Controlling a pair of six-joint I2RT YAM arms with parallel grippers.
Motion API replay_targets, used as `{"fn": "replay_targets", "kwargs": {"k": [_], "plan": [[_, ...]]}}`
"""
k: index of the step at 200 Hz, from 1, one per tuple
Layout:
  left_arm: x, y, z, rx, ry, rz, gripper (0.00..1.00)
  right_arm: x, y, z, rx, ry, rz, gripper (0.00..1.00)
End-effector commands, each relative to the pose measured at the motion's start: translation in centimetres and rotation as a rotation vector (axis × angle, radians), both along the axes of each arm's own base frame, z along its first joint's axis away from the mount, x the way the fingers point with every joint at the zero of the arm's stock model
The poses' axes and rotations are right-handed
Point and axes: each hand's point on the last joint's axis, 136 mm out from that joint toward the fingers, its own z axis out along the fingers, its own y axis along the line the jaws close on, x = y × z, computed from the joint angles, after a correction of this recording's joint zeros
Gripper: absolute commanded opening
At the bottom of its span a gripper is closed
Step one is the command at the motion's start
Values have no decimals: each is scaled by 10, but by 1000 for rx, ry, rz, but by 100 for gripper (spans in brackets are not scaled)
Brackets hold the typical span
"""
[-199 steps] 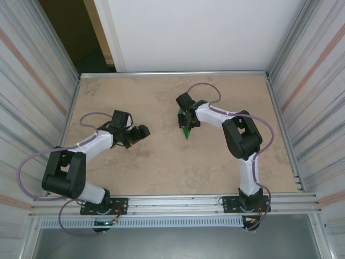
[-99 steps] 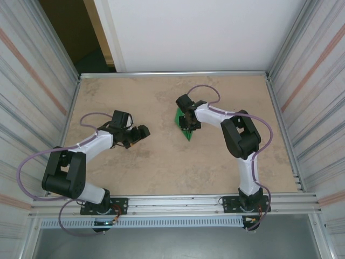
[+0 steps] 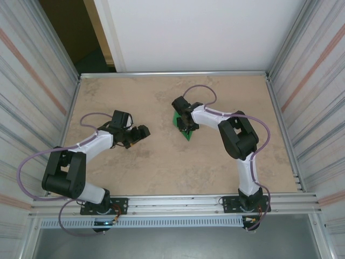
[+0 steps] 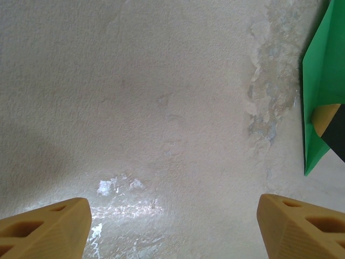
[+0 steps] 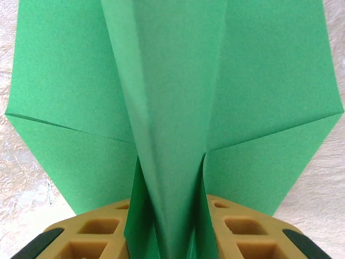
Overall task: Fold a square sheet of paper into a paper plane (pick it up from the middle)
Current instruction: Move the paper plane to the top-center of the table.
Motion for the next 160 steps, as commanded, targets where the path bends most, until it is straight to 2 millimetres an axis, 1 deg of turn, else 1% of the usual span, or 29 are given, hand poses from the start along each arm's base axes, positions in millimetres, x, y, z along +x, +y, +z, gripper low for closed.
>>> {"fn": "replay_targets", "kwargs": {"k": [1,29,61,118,130,142,160], "plan": [[-2,1,-4,7,7,-16,81,-26,-18,-52,-128,107,-3,31],[-2,1,-4,8,8,-15,81,-26,-18,-60,-112,121,-11,32],[-2,1,-3,7,5,-18,81,-20,-14,-56,-29,120,-34,36],[-1,1,-2,8,4,-17,81,-16,-18,-59,-55,109,-37,36],[-1,1,-1,8,2,-18,81,-12,-19,-54,-59,97,-36,35],[1,0,1,6,-1,-18,81,-6,-16,-42,-58,73,-27,35],[4,-1,9,4,-18,-19,81,5,-10,-16,-30,30,-18,36]]}}
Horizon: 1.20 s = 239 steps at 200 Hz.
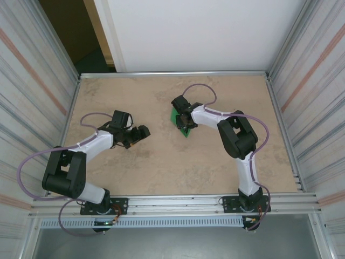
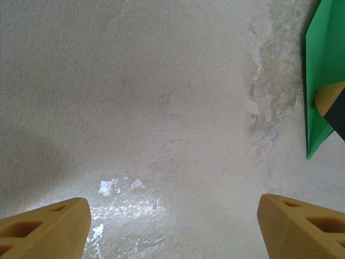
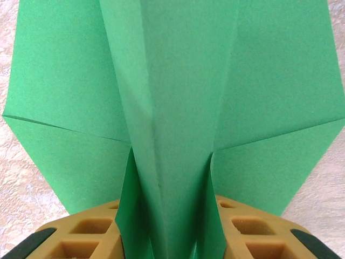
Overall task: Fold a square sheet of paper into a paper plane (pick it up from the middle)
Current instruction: Move the paper plane to the top-center of the table.
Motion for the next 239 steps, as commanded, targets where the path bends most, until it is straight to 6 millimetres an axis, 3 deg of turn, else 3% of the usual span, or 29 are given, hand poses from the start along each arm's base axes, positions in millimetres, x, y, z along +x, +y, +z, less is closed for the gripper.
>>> {"fn": "replay_targets", "kwargs": {"k": [1,34,89,130,152,186,196,205,239], "plan": [[4,-1,10,-1,-21,-13,81,-14,-15,-17,-71,91,2,35],[10,-1,27,-2,-61,-7,81,-1,-10,23,4,33,-10,37],[20,6,46,31,-119,13,82,3,-8,60,63,-15,-19,38],[31,20,72,75,-194,43,83,1,-28,112,85,-119,-54,49],[36,42,90,129,-271,94,88,-4,-62,147,77,-224,-114,60],[34,95,108,329,-424,222,99,-21,-148,180,50,-385,-264,74],[31,112,111,388,-468,272,99,-30,-175,180,35,-415,-308,81],[27,129,112,438,-501,325,99,-39,-201,178,6,-446,-361,100],[10,175,109,596,-614,461,99,-73,-286,165,-88,-554,-549,99]]}}
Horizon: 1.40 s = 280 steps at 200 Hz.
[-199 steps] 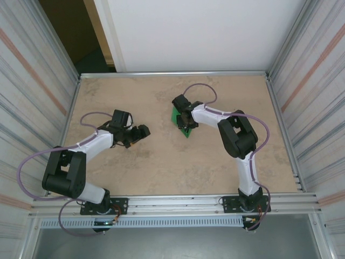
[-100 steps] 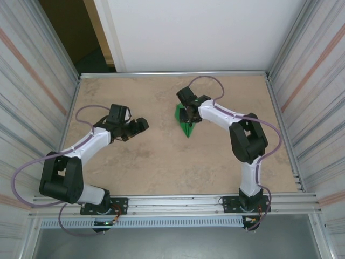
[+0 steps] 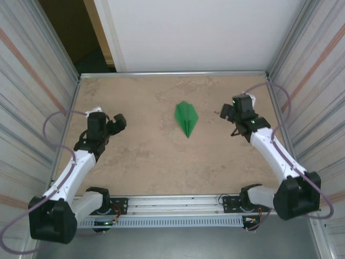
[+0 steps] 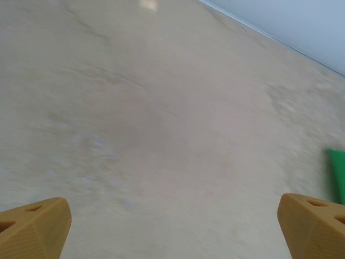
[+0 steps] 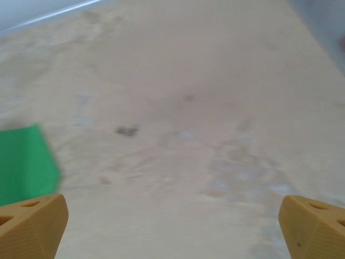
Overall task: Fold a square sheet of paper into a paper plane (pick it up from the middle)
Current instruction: Reset both arms
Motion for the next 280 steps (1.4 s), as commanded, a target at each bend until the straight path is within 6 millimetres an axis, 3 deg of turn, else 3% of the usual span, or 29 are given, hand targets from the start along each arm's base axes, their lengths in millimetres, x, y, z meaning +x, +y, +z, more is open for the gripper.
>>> {"fn": "replay_targets", "kwargs": {"k": [1,22,32,53,69,112,158,194,230,280], "plan": [[-6,42,4,179,-95,147,99,-14,-48,-3,-81,-79,-123,99],[-7,52,-2,291,-134,148,99,-31,-85,-17,-53,-157,-256,99],[-6,55,-7,326,-169,153,99,-37,-99,-32,-22,-162,-309,99],[2,51,-12,387,-200,99,99,-38,-109,-46,6,-237,-307,99],[12,37,-20,432,-198,-15,99,-37,-111,-49,-16,-267,-305,99],[36,14,-37,455,-243,-172,99,-10,-98,-59,-100,-315,-184,99],[49,16,-47,361,-285,-244,99,22,-74,-76,-145,-329,-37,99],[56,12,-66,337,-279,-290,99,32,-64,-90,-115,-320,44,99],[64,12,-70,332,-244,-295,99,37,-57,-105,-124,-301,77,99],[70,6,-74,389,-185,-299,99,41,-57,-104,-141,-283,72,99]]}}
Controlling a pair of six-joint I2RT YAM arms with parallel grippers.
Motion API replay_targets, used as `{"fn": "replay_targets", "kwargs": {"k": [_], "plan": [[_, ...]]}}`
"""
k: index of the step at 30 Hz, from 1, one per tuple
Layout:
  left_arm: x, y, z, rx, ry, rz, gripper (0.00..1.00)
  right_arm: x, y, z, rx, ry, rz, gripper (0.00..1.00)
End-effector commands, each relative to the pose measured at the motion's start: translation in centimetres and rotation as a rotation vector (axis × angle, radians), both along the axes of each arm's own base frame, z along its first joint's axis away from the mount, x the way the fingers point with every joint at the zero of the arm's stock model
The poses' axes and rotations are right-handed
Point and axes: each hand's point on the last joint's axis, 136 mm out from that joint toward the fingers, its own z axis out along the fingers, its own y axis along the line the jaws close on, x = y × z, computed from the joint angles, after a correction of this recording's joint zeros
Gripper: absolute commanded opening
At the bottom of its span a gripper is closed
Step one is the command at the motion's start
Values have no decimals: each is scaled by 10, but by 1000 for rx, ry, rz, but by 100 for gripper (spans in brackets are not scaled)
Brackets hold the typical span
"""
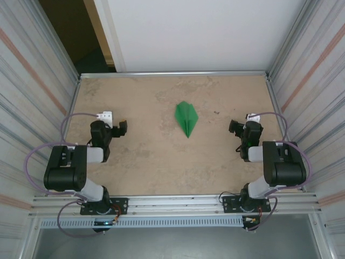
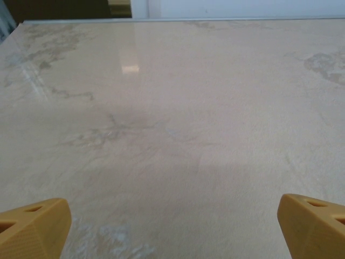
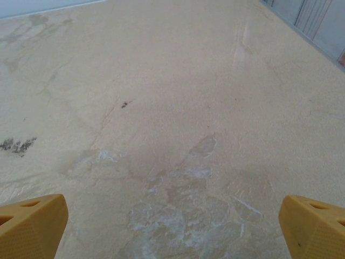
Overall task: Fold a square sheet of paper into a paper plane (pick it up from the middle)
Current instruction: Reset both arms
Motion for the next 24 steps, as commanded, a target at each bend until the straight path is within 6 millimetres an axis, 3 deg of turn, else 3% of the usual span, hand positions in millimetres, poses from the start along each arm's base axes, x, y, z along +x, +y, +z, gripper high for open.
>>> {"fn": "replay_targets", "kwargs": {"k": [1,24], "plan": [[3,1,0,47,13,6,99,11,1,14,-35,-39,8,99],[3,-1,-2,39,20,-15,99,10,1,14,-35,-41,9,99]]}}
